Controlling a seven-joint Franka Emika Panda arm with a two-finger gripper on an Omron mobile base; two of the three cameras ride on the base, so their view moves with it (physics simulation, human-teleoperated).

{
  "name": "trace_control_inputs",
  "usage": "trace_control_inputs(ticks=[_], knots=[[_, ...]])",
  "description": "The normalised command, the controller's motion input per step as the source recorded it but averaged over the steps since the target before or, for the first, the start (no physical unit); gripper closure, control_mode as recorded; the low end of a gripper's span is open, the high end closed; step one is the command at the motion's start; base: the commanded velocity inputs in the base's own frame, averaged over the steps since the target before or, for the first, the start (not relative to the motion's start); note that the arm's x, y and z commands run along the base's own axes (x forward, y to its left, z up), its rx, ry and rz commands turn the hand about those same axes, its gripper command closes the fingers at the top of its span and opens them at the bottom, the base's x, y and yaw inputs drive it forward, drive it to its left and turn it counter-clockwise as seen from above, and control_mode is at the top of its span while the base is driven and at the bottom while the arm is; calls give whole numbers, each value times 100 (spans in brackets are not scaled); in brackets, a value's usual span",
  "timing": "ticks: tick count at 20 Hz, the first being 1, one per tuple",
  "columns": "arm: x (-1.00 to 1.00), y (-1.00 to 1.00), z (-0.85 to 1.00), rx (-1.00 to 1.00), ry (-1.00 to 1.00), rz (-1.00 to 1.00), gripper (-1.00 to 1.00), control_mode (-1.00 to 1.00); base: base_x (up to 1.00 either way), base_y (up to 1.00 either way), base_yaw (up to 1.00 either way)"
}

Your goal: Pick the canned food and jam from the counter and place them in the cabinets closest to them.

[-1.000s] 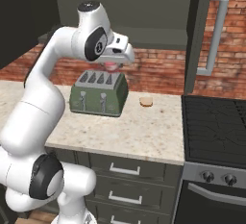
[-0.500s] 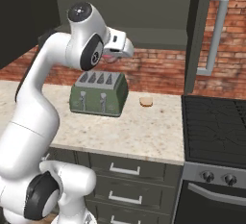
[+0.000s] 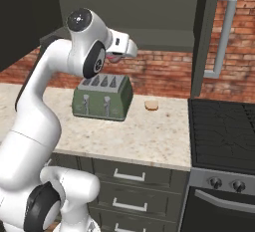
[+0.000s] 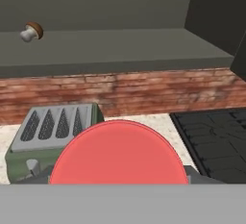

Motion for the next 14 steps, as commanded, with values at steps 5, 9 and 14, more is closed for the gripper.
trace_control_inputs(ticks=[5, 9, 14], knots=[[19, 0, 5, 0, 5, -2, 100, -100, 0, 0, 0], [26, 0, 18, 0, 8, -2, 100, -100, 0, 0, 0], [18, 0, 24, 1, 5, -3, 100, -100, 0, 0, 0]])
